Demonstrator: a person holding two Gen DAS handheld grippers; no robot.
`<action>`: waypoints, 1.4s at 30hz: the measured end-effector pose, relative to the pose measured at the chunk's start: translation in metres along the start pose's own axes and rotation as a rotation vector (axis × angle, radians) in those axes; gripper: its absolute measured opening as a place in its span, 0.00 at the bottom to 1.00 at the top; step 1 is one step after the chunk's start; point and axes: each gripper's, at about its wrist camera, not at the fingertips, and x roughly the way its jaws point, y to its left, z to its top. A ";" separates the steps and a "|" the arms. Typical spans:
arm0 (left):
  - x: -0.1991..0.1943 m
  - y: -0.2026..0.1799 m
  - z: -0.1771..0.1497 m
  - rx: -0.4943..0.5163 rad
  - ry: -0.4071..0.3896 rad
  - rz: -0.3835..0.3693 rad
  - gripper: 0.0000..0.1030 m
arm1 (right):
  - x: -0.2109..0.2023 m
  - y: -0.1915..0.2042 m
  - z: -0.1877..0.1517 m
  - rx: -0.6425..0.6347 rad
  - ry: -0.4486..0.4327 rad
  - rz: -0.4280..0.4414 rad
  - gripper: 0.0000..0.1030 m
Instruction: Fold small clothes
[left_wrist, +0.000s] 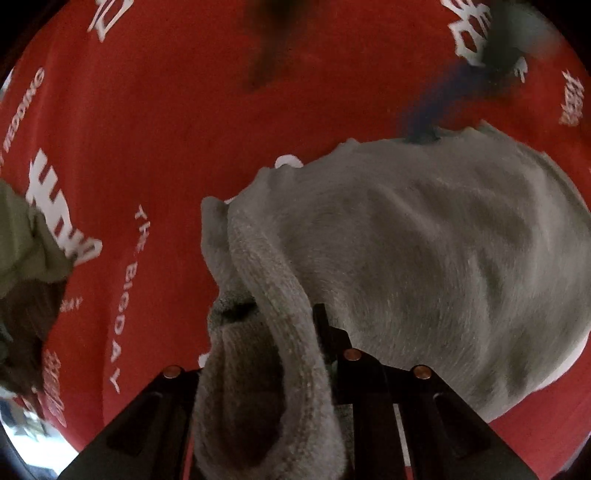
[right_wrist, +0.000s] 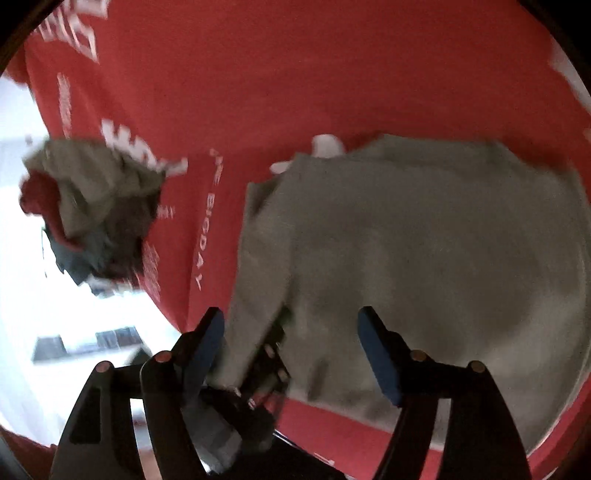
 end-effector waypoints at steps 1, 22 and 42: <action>-0.001 -0.002 -0.001 0.014 -0.005 0.004 0.17 | 0.013 0.012 0.014 -0.045 0.052 -0.009 0.78; -0.015 -0.009 0.002 0.008 -0.052 -0.004 0.17 | 0.130 0.052 0.058 -0.336 0.314 -0.332 0.14; -0.133 -0.152 0.094 0.182 -0.268 -0.258 0.17 | -0.142 -0.085 -0.043 -0.184 -0.259 0.090 0.14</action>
